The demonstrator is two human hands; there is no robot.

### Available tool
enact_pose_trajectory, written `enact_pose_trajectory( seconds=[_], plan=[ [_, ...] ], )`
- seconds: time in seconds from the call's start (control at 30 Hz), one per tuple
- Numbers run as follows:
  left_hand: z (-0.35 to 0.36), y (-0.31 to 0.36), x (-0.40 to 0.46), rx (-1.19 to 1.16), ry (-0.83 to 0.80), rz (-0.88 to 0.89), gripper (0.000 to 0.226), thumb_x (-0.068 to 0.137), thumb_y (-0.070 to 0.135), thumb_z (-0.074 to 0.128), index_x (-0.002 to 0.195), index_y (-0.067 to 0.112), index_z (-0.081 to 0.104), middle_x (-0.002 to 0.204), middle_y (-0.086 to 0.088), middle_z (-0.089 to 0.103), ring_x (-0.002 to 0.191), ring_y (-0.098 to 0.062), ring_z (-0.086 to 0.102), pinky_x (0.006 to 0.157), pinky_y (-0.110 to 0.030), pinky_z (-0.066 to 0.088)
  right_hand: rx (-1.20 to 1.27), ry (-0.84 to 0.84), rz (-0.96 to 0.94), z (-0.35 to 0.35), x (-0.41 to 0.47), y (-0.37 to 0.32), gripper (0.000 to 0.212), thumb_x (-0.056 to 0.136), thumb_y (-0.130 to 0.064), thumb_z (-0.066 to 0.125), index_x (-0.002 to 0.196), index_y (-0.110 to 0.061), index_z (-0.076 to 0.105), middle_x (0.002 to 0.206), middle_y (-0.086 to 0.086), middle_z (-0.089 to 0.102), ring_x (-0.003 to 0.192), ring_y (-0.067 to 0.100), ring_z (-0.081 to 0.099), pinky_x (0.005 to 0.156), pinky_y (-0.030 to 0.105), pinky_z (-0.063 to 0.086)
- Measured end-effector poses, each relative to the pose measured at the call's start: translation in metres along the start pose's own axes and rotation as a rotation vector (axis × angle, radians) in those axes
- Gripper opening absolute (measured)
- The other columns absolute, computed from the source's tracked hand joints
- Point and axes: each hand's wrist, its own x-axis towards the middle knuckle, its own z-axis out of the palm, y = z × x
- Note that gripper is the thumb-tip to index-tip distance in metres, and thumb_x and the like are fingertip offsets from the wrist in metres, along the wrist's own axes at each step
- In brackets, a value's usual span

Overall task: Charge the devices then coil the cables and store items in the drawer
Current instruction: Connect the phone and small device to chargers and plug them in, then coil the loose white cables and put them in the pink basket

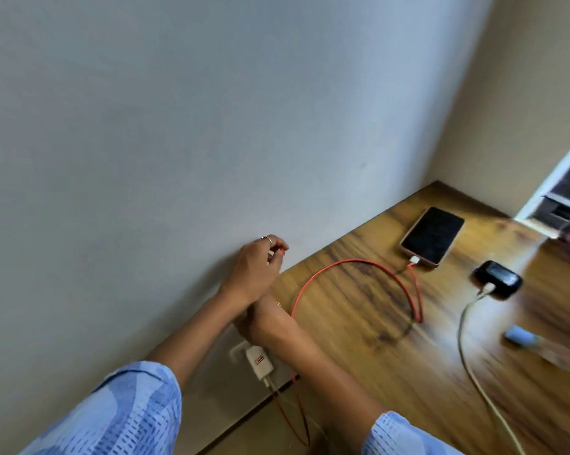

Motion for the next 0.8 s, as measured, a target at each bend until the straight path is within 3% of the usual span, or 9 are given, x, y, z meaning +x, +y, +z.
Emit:
enact_pose_trajectory(
  seconds=[0.07,0.13,0.3,0.43,0.5,0.6,0.7,0.8],
  plan=[
    [0.003,0.021,0.017,-0.025,-0.001,0.047,0.016,0.092,0.012,0.052,0.099,0.014,0.066,0.096,-0.001,0.070,0.080,-0.014,0.063,0.075,-0.022,0.046,-0.033,0.077,-0.001,-0.028,-0.005,0.006,0.036,0.095,-0.027,0.050,0.118,0.001,0.052,0.118,0.020,0.059,0.105,0.035,0.057,0.075,0.037,0.042],
    [0.012,0.038,0.030,-0.030,-0.032,0.084,0.016,0.093,0.012,0.051,0.100,0.013,0.066,0.096,0.001,0.068,0.080,-0.014,0.061,0.074,-0.021,0.044,-0.027,0.174,0.034,-0.057,-0.014,0.016,0.034,0.095,-0.029,0.050,0.116,-0.002,0.050,0.115,0.018,0.058,0.100,0.032,0.057,0.069,0.035,0.041],
    [0.049,0.059,0.048,0.025,-0.177,0.154,0.016,0.093,0.012,0.052,0.102,0.012,0.066,0.100,0.000,0.067,0.080,-0.013,0.060,0.075,-0.021,0.044,0.073,0.405,0.069,-0.103,-0.046,0.051,0.043,0.093,-0.029,0.051,0.126,-0.002,0.049,0.120,0.015,0.057,0.114,0.028,0.053,0.095,0.035,0.044],
    [0.086,0.069,0.070,0.046,-0.297,0.144,0.019,0.091,0.010,0.052,0.105,0.012,0.065,0.103,-0.004,0.067,0.090,-0.020,0.062,0.084,-0.028,0.048,0.186,0.530,0.102,-0.131,-0.069,0.065,0.037,0.092,-0.035,0.053,0.122,-0.013,0.056,0.098,0.002,0.065,0.090,0.014,0.060,0.082,0.032,0.050],
    [0.103,0.072,0.082,0.057,-0.360,0.142,0.019,0.089,0.010,0.055,0.105,0.013,0.064,0.103,-0.005,0.067,0.094,-0.020,0.063,0.086,-0.029,0.050,0.293,0.576,0.076,-0.145,-0.076,0.067,0.034,0.092,-0.036,0.055,0.123,-0.022,0.058,0.098,-0.007,0.067,0.089,0.003,0.063,0.081,0.024,0.054],
    [0.132,0.078,0.107,0.071,-0.408,0.192,0.020,0.090,0.010,0.053,0.107,0.013,0.064,0.110,-0.006,0.066,0.103,-0.021,0.062,0.092,-0.031,0.048,0.400,0.727,0.072,-0.169,-0.076,0.079,0.022,0.092,-0.032,0.056,0.112,-0.025,0.063,0.088,-0.015,0.066,0.084,-0.010,0.060,0.067,0.005,0.047],
    [0.161,0.083,0.131,0.082,-0.446,0.230,0.032,0.091,0.002,0.041,0.116,0.007,0.061,0.121,-0.012,0.061,0.113,-0.024,0.057,0.099,-0.032,0.043,0.439,0.913,0.218,-0.187,-0.063,0.104,0.019,0.091,-0.025,0.058,0.109,-0.024,0.063,0.088,-0.010,0.065,0.078,-0.001,0.059,0.066,0.005,0.043],
    [0.184,0.082,0.147,0.113,-0.461,0.283,0.046,0.088,-0.005,0.036,0.130,0.004,0.051,0.134,-0.014,0.052,0.125,-0.025,0.048,0.108,-0.028,0.034,0.369,0.908,0.459,-0.193,-0.037,0.137,0.038,0.090,-0.026,0.059,0.125,-0.014,0.053,0.106,-0.003,0.057,0.094,0.010,0.055,0.086,0.016,0.045]
  ],
)
